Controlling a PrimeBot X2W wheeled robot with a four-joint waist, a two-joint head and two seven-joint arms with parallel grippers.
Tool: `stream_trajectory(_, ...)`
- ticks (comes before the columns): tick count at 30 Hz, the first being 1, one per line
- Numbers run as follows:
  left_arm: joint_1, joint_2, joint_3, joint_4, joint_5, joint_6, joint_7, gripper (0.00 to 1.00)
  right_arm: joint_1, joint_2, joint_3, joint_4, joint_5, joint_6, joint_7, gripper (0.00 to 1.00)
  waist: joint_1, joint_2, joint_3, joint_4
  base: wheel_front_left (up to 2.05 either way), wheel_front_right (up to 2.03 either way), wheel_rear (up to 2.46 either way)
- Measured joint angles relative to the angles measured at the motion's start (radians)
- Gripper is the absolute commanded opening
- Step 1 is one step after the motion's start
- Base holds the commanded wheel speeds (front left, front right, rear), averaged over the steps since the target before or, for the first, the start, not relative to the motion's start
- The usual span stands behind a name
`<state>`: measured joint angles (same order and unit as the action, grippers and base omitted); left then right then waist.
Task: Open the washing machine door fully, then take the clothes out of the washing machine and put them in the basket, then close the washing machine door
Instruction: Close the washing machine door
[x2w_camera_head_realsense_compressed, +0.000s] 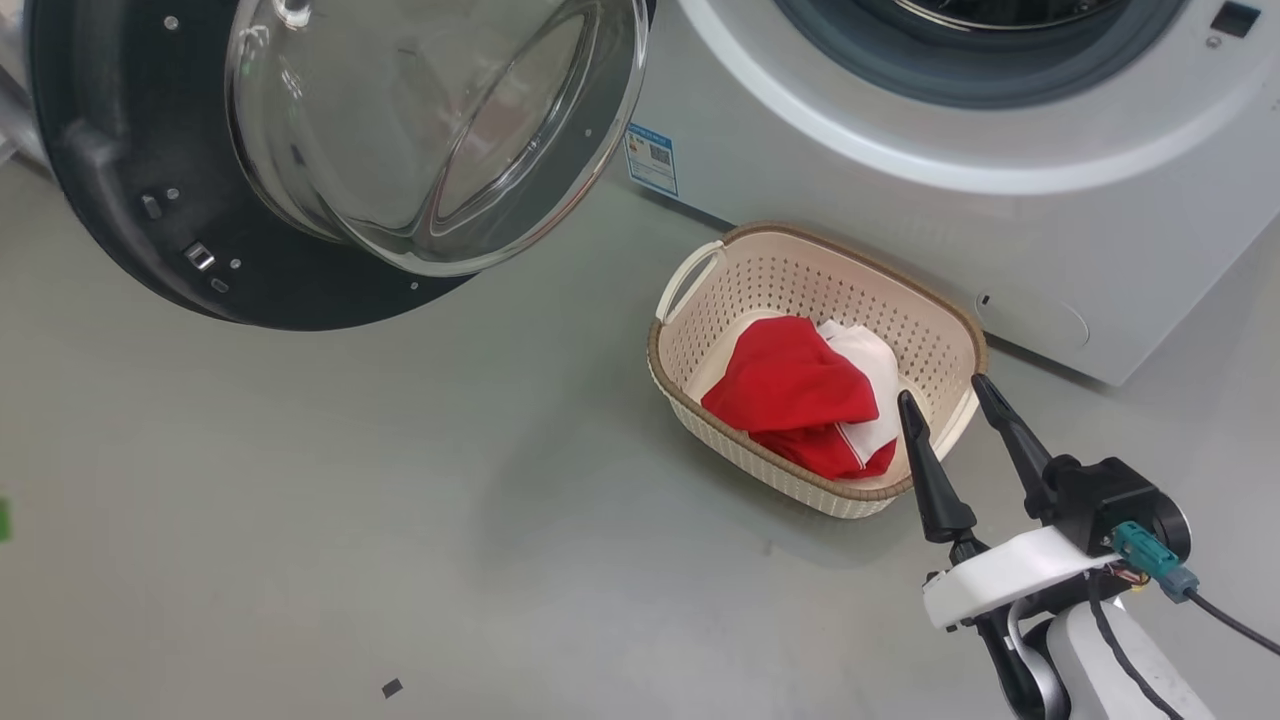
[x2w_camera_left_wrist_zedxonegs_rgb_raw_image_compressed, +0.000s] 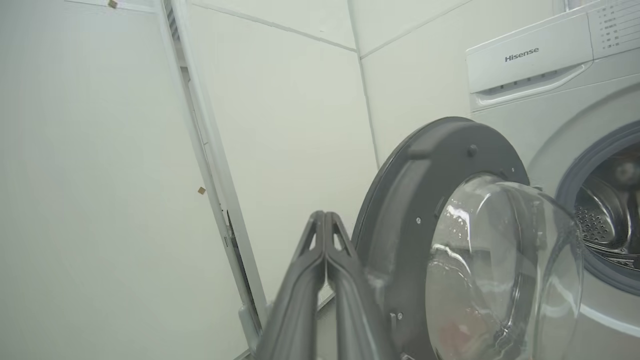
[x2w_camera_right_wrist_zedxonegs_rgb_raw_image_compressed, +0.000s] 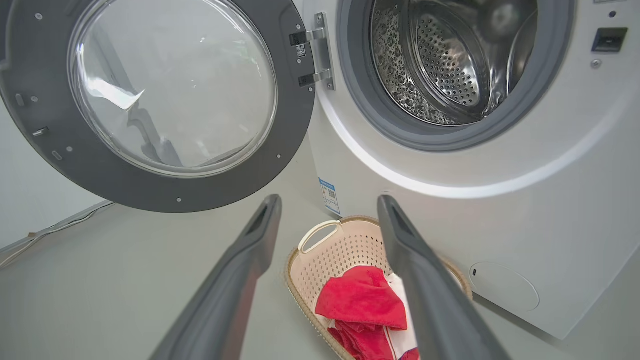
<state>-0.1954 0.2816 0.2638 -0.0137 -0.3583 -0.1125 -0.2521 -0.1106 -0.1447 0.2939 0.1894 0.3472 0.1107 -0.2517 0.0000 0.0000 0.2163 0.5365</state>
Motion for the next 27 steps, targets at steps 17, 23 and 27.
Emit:
stream_trajectory(17, -0.329, 0.119, 0.227, 0.315, -0.393, -0.007, 0.193, 0.00, -0.051, -0.034, 0.033, -0.046, -0.044, 0.000, 0.045, 1.00, 0.0000, 0.0000, 0.134, -0.058, 0.00, 0.00, 0.00)
stream_trajectory(23, -0.455, 0.119, 0.358, 0.495, -0.576, 0.035, 0.295, 0.00, -0.077, -0.039, 0.043, -0.054, -0.051, 0.001, 0.047, 1.00, 0.0000, 0.0000, 0.173, -0.094, 0.00, 0.00, 0.00)
stream_trajectory(27, -0.525, 0.129, 0.439, 0.583, -0.673, 0.079, 0.351, 0.00, -0.087, -0.034, 0.054, -0.054, -0.051, 0.001, 0.047, 1.00, 0.0000, 0.0000, 0.190, -0.123, 0.00, 0.00, 0.00)
